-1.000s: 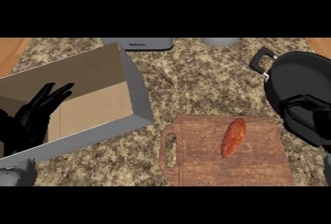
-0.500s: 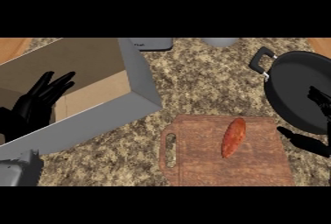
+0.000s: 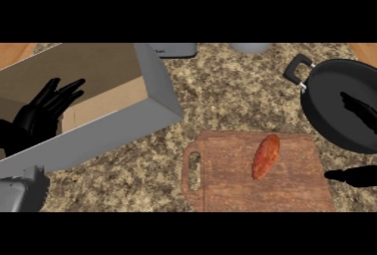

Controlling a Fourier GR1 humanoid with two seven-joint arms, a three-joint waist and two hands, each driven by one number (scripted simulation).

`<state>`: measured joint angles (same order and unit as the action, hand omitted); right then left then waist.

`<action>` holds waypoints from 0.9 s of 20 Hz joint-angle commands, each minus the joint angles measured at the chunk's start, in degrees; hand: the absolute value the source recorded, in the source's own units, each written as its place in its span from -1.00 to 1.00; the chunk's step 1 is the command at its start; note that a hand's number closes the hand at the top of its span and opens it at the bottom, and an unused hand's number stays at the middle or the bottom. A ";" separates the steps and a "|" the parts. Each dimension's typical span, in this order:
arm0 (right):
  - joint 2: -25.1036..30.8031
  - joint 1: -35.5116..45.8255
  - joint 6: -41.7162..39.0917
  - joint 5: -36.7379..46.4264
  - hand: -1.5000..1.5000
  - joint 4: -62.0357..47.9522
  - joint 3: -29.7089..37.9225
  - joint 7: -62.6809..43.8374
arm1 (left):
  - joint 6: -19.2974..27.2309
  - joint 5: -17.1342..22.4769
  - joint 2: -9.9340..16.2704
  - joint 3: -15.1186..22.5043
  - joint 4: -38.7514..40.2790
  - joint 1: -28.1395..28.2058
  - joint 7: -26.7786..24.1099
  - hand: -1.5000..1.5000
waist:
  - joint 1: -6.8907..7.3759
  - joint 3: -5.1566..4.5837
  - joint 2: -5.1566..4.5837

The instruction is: Pick the sweet potato from the cutting board and place it in the pot

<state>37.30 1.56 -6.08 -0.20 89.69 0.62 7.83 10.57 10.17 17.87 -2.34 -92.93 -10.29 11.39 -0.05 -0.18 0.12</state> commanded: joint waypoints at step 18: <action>-9.53 7.79 -13.92 13.88 -1.00 11.54 -16.52 -36.22 | -2.34 -1.75 -1.16 -4.01 -0.55 -2.49 3.87 0.00 | 0.08 0.18 -0.09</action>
<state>31.52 10.30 -19.99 9.53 100.75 -14.04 -27.24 9.46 7.45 15.53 -4.08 -93.46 -11.54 12.71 0.13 -0.04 0.02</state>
